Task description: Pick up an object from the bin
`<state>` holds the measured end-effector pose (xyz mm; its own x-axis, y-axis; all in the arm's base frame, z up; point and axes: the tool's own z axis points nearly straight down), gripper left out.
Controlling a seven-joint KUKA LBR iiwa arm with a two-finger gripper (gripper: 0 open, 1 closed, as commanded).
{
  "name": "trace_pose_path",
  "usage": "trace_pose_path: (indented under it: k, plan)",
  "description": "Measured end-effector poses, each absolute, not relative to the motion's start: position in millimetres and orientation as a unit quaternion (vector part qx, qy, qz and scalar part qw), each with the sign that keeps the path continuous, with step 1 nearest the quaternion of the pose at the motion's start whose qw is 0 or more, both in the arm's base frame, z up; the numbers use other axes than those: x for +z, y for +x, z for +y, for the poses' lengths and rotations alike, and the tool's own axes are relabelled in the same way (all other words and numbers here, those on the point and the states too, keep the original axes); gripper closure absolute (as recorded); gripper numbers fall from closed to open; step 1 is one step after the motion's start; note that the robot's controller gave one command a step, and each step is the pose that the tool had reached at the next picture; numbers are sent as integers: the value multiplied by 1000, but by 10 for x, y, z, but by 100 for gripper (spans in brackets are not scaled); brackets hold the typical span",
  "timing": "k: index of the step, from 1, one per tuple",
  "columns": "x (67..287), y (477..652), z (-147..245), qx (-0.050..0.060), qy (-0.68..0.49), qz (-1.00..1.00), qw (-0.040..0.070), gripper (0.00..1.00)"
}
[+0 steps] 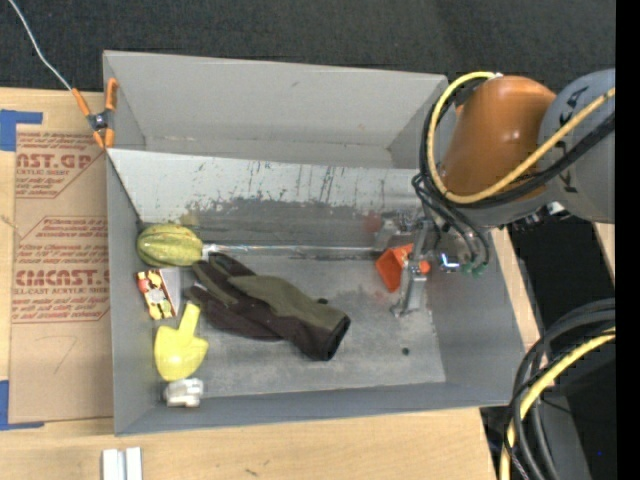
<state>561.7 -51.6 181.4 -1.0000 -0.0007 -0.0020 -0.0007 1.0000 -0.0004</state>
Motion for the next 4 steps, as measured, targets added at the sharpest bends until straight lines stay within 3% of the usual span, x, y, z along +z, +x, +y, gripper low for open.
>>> trace_pose_path:
  k: [1,2,3,4]
  plan:
    - [1112,5464,309,0,-112,994,0,0]
    - [725,5415,220,0,32,999,0,0]
    - [701,5419,937,2,-56,998,1,0]
    - [1002,5349,903,1,55,998,1,0]
